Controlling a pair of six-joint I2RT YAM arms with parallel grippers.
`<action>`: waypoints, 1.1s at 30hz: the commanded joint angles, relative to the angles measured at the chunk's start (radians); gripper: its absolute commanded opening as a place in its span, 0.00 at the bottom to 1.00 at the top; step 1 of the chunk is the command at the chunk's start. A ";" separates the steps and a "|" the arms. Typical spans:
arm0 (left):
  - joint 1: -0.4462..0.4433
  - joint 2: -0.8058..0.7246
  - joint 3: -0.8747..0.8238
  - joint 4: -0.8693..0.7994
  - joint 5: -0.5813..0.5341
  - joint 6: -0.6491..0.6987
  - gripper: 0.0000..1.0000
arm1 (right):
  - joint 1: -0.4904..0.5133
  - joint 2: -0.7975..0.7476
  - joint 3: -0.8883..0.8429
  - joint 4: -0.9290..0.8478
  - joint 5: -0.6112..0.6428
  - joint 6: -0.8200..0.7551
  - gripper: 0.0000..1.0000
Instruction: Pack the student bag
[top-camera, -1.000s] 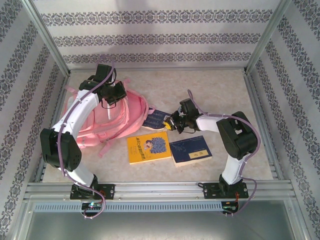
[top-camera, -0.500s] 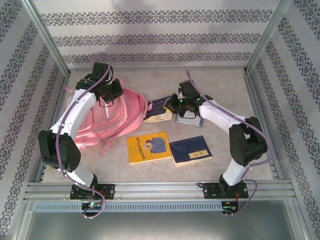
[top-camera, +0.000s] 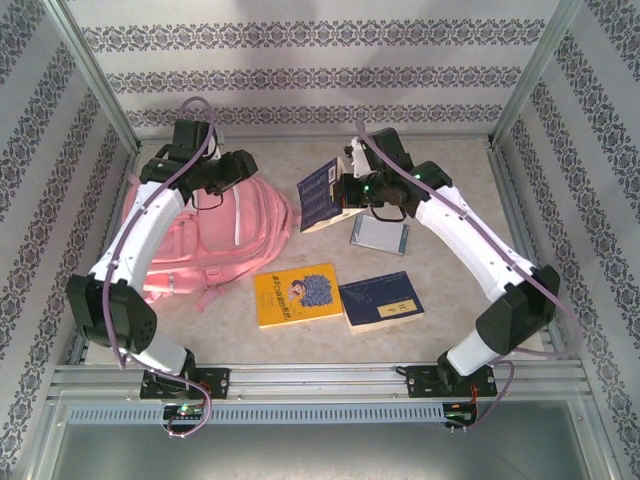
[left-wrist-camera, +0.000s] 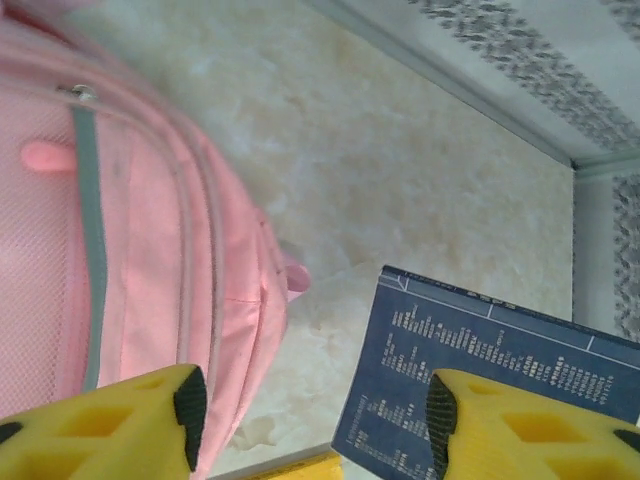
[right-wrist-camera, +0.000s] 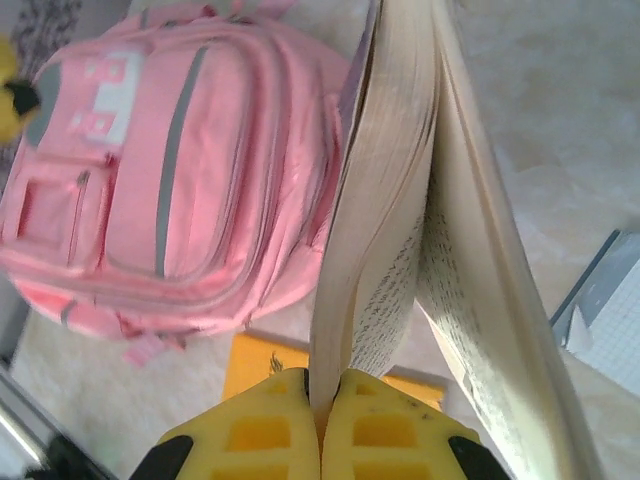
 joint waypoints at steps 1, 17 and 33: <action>-0.053 -0.091 0.039 0.040 0.034 0.206 0.64 | 0.012 -0.100 0.035 -0.074 0.032 -0.252 0.00; -0.235 -0.383 -0.057 -0.135 0.389 1.009 0.84 | 0.033 -0.441 -0.175 -0.037 -0.366 -0.806 0.00; -0.316 -0.390 -0.077 -0.280 0.536 1.164 0.64 | 0.063 -0.510 -0.244 0.040 -0.314 -0.781 0.00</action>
